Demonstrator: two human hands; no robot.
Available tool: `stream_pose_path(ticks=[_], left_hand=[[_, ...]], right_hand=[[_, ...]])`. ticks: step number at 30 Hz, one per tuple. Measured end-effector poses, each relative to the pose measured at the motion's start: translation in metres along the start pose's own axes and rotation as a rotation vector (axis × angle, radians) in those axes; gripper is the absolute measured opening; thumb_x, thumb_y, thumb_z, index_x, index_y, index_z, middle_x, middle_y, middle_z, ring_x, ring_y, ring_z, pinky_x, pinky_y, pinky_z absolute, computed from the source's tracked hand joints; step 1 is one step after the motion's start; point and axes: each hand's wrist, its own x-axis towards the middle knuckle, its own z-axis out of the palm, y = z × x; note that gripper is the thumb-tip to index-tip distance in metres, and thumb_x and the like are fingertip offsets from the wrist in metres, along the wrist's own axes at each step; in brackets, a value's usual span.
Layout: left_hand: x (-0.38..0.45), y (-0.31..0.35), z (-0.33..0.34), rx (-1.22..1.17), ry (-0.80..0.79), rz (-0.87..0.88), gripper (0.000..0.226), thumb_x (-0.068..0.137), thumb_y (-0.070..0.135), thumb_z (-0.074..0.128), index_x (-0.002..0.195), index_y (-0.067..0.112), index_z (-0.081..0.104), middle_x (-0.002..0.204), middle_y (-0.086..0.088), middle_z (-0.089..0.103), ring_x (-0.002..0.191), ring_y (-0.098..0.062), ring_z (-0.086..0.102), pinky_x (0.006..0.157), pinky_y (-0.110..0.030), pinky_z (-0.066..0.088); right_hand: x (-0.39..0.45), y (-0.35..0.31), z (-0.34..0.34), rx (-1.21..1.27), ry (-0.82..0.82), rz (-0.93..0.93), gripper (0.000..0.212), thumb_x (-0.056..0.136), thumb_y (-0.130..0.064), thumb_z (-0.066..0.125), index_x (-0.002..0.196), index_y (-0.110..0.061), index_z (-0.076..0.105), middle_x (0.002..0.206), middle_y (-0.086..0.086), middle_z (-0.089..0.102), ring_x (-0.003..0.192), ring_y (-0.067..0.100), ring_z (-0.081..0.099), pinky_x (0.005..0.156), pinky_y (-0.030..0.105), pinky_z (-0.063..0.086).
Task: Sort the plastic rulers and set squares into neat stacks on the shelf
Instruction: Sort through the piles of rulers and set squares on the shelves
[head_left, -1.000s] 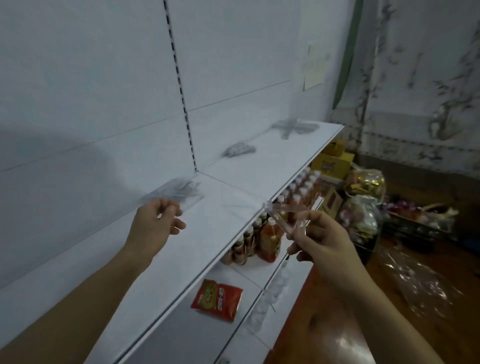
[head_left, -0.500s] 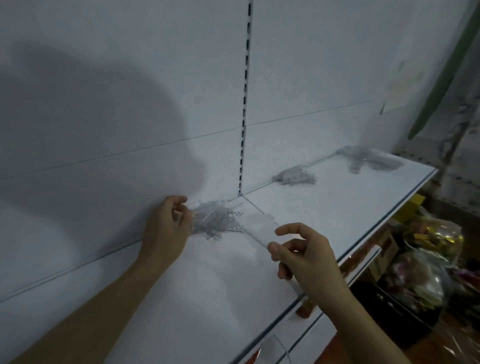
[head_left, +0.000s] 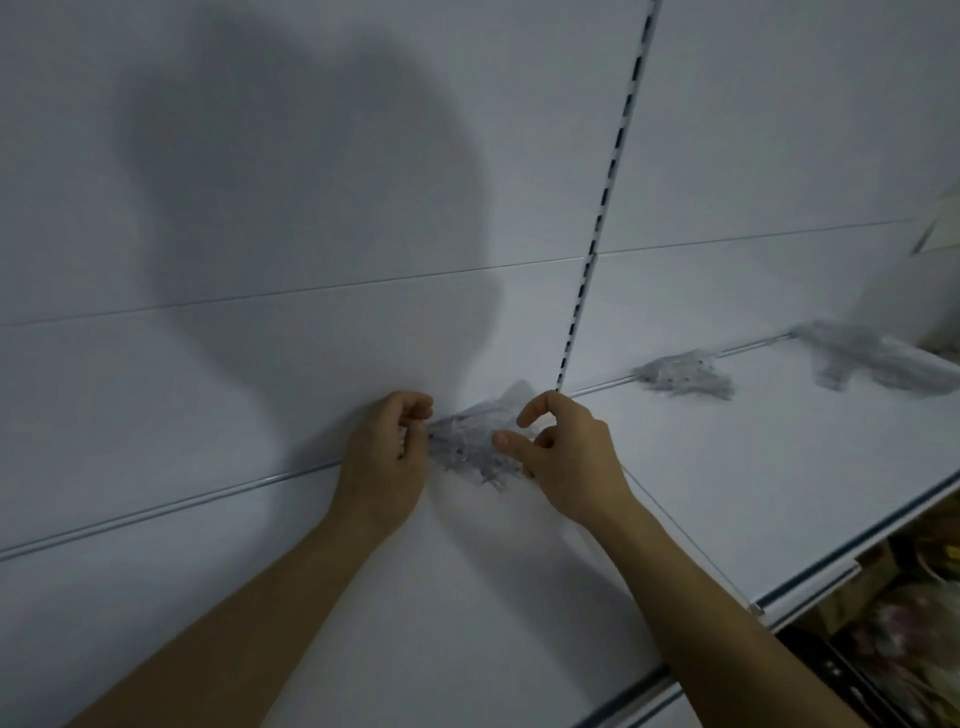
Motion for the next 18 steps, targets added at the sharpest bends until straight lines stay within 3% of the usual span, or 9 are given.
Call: stream_pose_path(ticks=[6,10,12,14,16,18], left_hand=[[0.001,0.003,0.002,0.041,0.012,0.007,0.019,0.093,0.0,0.056,0.106,0.009,0.067,0.101,0.004,0.066,0.094,-0.012,0.06,0.078,0.005,0.033],[-0.001,0.007,0.002,0.067,0.004,0.01,0.02,0.093,-0.001,0.056,0.107,0.008,0.067,0.106,-0.002,0.067,0.096,-0.015,0.058,0.077,-0.001,0.033],[-0.002,0.009,0.0,0.076,-0.013,0.008,0.02,0.093,-0.001,0.055,0.108,0.006,0.067,0.109,-0.008,0.068,0.099,-0.021,0.061,0.081,-0.009,0.035],[-0.004,0.014,-0.005,0.109,-0.064,0.001,0.021,0.094,0.001,0.055,0.111,0.005,0.066,0.112,-0.011,0.068,0.104,-0.026,0.062,0.085,-0.018,0.038],[-0.011,0.02,-0.015,0.176,-0.141,0.009,0.024,0.095,0.006,0.055,0.117,0.006,0.064,0.117,-0.012,0.065,0.109,-0.029,0.061,0.091,-0.028,0.042],[-0.023,0.026,-0.03,0.281,-0.224,0.037,0.031,0.097,0.015,0.055,0.127,0.007,0.06,0.126,-0.014,0.06,0.117,-0.032,0.057,0.099,-0.037,0.042]], right_hand=[[-0.019,0.003,-0.015,-0.019,0.081,-0.033,0.024,0.092,-0.049,0.066,0.086,-0.027,0.059,0.056,-0.003,0.062,0.045,0.005,0.051,0.044,0.013,0.036],[-0.056,0.008,-0.04,-0.103,0.098,-0.082,0.015,0.097,-0.041,0.062,0.092,-0.028,0.059,0.054,-0.007,0.055,0.051,0.005,0.052,0.05,0.015,0.038],[-0.08,0.01,-0.053,-0.159,0.076,-0.078,0.014,0.097,-0.041,0.06,0.103,-0.029,0.06,0.067,-0.009,0.062,0.064,0.004,0.057,0.057,0.014,0.04],[-0.104,0.013,-0.065,-0.272,0.02,-0.081,0.027,0.098,-0.047,0.056,0.12,-0.031,0.059,0.098,-0.013,0.066,0.091,0.002,0.059,0.075,0.011,0.041],[-0.13,0.015,-0.074,-0.395,-0.039,-0.094,0.042,0.099,-0.052,0.05,0.136,-0.032,0.051,0.129,-0.011,0.059,0.122,0.009,0.051,0.098,0.021,0.04],[-0.158,0.012,-0.08,-0.462,-0.073,-0.085,0.052,0.1,-0.056,0.045,0.146,-0.032,0.043,0.149,-0.011,0.045,0.139,0.011,0.036,0.113,0.028,0.031]])
